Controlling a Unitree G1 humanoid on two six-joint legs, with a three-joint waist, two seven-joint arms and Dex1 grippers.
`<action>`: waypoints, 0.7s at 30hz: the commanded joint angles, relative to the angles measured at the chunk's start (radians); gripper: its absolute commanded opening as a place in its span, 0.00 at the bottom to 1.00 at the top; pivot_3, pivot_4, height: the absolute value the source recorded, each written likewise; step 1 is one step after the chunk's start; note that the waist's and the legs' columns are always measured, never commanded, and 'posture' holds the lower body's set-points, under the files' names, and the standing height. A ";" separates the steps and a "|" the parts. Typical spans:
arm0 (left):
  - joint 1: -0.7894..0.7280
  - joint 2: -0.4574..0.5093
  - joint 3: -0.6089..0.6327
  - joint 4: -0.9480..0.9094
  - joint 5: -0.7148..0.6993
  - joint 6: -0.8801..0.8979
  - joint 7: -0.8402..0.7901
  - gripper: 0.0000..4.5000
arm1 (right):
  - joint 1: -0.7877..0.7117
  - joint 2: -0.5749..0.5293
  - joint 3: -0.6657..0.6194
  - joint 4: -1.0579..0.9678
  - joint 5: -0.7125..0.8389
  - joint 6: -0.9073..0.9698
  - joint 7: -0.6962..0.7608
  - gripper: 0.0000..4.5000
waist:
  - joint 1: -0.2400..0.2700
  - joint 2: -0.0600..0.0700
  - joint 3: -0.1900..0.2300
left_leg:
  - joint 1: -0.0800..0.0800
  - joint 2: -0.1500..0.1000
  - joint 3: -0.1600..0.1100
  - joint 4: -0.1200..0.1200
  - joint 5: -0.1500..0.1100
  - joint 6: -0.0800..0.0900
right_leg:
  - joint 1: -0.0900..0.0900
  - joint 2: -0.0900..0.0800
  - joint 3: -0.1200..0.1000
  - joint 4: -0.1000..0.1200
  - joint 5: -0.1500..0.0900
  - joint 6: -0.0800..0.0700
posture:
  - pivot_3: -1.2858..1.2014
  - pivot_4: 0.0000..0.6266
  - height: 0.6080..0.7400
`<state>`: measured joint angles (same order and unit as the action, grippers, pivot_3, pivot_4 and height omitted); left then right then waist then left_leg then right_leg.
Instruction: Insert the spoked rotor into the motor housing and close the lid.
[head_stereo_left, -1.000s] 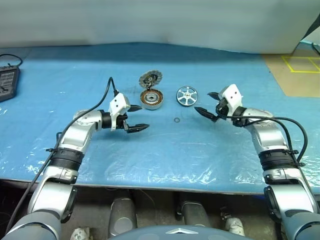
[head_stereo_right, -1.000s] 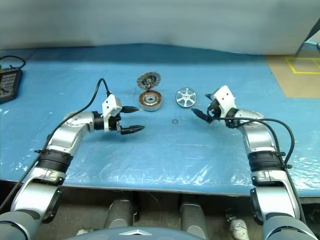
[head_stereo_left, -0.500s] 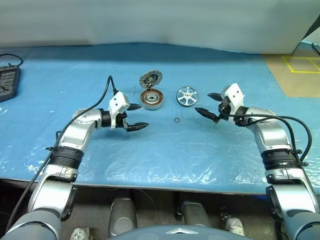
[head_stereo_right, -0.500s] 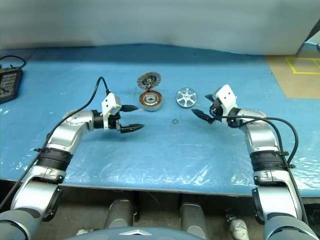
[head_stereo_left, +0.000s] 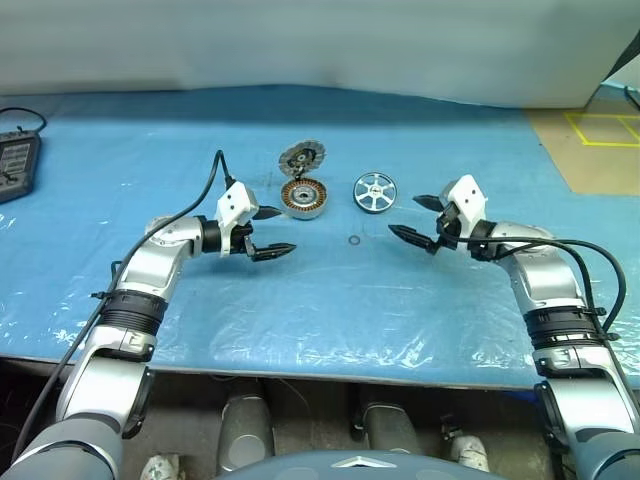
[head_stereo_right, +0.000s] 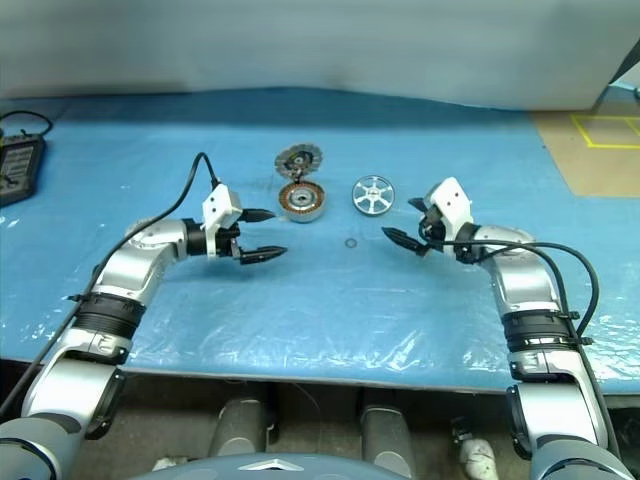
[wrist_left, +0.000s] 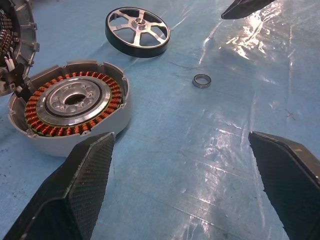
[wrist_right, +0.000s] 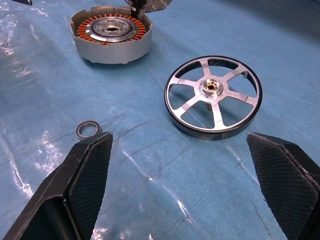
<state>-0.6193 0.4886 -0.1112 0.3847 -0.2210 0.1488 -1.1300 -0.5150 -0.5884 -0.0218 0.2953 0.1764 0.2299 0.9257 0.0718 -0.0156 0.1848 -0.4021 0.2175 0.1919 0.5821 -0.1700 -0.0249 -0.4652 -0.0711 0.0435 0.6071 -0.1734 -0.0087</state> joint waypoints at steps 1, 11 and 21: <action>-0.016 0.007 0.016 -0.009 -0.005 -0.019 -0.008 1.00 | 0.007 -0.018 -0.020 -0.053 0.024 0.003 0.008 0.99 | 0.000 0.000 0.000 | 0.000 0.000 0.000 0.000 0.000 0.000 | 0.000 0.000 0.000 0.000 0.000 0.000 | 0.52 0.24 1.00; -0.091 0.035 -0.022 0.076 0.042 -0.071 -0.086 1.00 | 0.031 -0.002 -0.005 -0.071 0.018 -0.010 0.005 0.99 | 0.002 0.000 0.000 | 0.000 0.000 0.000 0.000 0.000 0.000 | 0.000 0.000 0.000 0.000 0.000 0.000 | 0.52 0.24 1.00; -0.496 -0.001 -0.178 0.591 0.281 -0.427 -0.234 1.00 | 0.066 0.052 0.012 -0.121 0.015 -0.021 -0.034 0.99 | 0.016 0.000 0.000 | 0.000 -0.002 0.000 0.000 0.001 0.001 | 0.001 -0.003 -0.002 0.000 0.000 0.000 | 0.52 0.24 1.00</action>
<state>-1.0672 0.4900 -0.2667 0.9161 0.0212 -0.2075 -1.3366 -0.4537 -0.5371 0.0040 0.2178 0.1782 0.2259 0.9050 0.0877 -0.0156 0.1848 -0.4028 0.2156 0.1918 0.5822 -0.1689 -0.0235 -0.4639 -0.0738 0.0417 0.6067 -0.1734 -0.0086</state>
